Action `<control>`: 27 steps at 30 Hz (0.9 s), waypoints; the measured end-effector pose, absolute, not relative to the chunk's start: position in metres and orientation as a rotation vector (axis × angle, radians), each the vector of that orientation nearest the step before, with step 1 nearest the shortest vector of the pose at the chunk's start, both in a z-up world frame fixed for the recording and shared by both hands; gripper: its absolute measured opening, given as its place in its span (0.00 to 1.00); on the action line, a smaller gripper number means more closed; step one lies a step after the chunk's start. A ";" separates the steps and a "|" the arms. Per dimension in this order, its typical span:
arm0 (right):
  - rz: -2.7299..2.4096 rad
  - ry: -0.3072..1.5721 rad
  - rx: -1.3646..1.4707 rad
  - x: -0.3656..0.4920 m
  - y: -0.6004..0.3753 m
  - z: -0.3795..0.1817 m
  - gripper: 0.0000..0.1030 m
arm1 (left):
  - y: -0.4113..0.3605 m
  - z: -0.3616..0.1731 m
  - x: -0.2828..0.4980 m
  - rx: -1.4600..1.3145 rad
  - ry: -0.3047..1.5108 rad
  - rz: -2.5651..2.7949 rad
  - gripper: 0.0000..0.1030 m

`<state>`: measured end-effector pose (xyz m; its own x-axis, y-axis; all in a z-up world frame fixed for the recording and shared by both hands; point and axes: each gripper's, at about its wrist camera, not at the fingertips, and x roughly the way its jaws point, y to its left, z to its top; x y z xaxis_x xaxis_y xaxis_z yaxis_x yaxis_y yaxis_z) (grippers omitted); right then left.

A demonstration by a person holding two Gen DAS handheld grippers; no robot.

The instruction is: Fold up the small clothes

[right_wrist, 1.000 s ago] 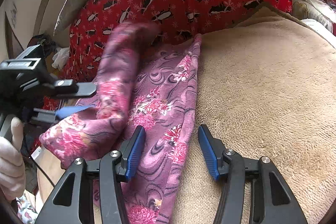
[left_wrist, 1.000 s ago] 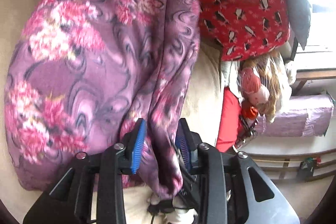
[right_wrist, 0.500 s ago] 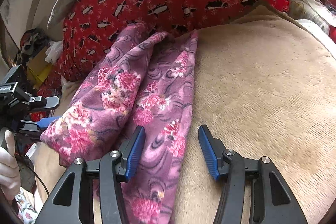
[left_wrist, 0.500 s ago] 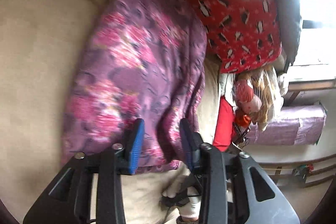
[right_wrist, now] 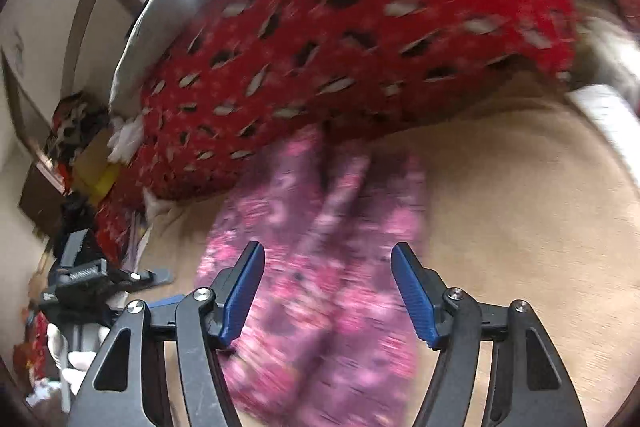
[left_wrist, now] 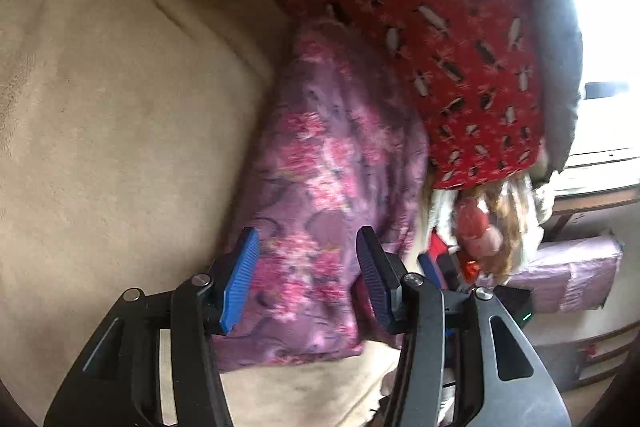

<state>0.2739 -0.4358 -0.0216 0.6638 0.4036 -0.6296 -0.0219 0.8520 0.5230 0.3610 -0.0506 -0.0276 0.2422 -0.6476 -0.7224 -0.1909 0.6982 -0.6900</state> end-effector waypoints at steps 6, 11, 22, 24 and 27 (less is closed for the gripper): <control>0.200 0.945 0.327 0.311 -0.376 -0.042 0.49 | -0.068 -0.037 0.359 -0.655 1.348 -0.354 0.47; 0.286 0.874 0.283 0.295 -0.386 -0.034 0.08 | -0.067 -0.021 0.354 -0.618 1.327 -0.396 0.52; 0.243 0.813 0.851 0.221 -0.491 -0.074 0.27 | -0.084 -0.043 0.327 -0.555 1.414 -0.392 0.65; 0.262 0.828 0.835 0.212 -0.484 -0.071 0.57 | -0.091 -0.045 0.322 -0.536 1.430 -0.376 0.65; 0.259 0.952 0.693 0.215 -0.461 -0.076 0.16 | -0.100 -0.036 0.315 -0.484 1.413 -0.361 0.64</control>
<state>0.2149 -0.4607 -0.0761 0.5698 0.4926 -0.6578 0.0906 0.7579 0.6461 0.3151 -0.0998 -0.0363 0.1305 -0.5144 -0.8476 -0.0451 0.8509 -0.5234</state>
